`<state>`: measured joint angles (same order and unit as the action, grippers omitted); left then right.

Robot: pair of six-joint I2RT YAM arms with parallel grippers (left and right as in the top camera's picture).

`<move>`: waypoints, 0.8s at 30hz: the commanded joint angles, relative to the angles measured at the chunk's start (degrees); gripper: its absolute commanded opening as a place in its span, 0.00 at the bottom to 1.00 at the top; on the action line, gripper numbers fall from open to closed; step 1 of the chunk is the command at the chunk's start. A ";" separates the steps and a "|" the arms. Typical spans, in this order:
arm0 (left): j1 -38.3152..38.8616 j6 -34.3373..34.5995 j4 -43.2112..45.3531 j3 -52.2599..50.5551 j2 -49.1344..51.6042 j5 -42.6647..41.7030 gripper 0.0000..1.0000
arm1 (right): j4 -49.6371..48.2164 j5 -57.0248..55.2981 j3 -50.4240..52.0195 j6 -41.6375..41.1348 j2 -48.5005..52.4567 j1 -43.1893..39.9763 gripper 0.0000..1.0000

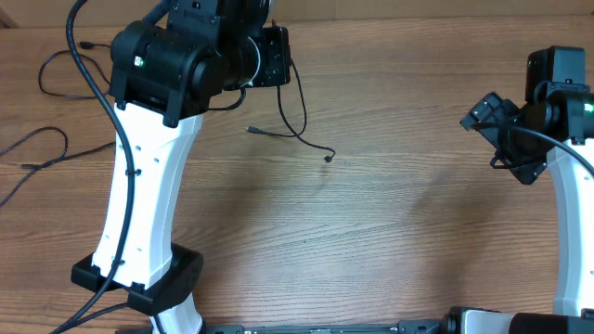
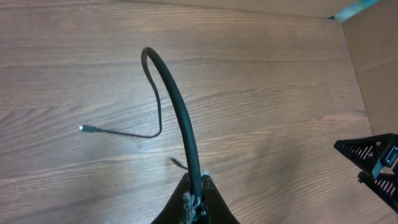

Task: Untangle cables
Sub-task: 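Carry the lifted cable upward and leftward with the left gripper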

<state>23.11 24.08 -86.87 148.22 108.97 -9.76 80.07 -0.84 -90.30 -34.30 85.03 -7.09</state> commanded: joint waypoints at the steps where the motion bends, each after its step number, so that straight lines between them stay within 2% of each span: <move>1: -0.15 0.85 -0.92 1.14 -0.98 -0.85 0.04 | -0.26 -0.59 0.28 0.09 -0.04 -0.04 1.00; 14: 0.52 0.85 -1.99 1.14 -0.98 -0.46 0.04 | -0.26 -0.59 0.28 0.09 -0.04 -0.04 1.00; 20: 0.50 5.51 -0.90 1.14 -0.96 5.27 0.04 | -0.26 -0.59 0.28 0.09 -0.04 -0.07 1.00; 24: 0.50 5.77 1.03 1.14 -0.66 8.26 0.04 | -0.26 -0.59 0.28 0.09 -0.04 -0.04 1.00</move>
<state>23.29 27.81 -87.37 148.22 108.97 -5.48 80.09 -0.89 -90.30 -34.28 85.03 -7.09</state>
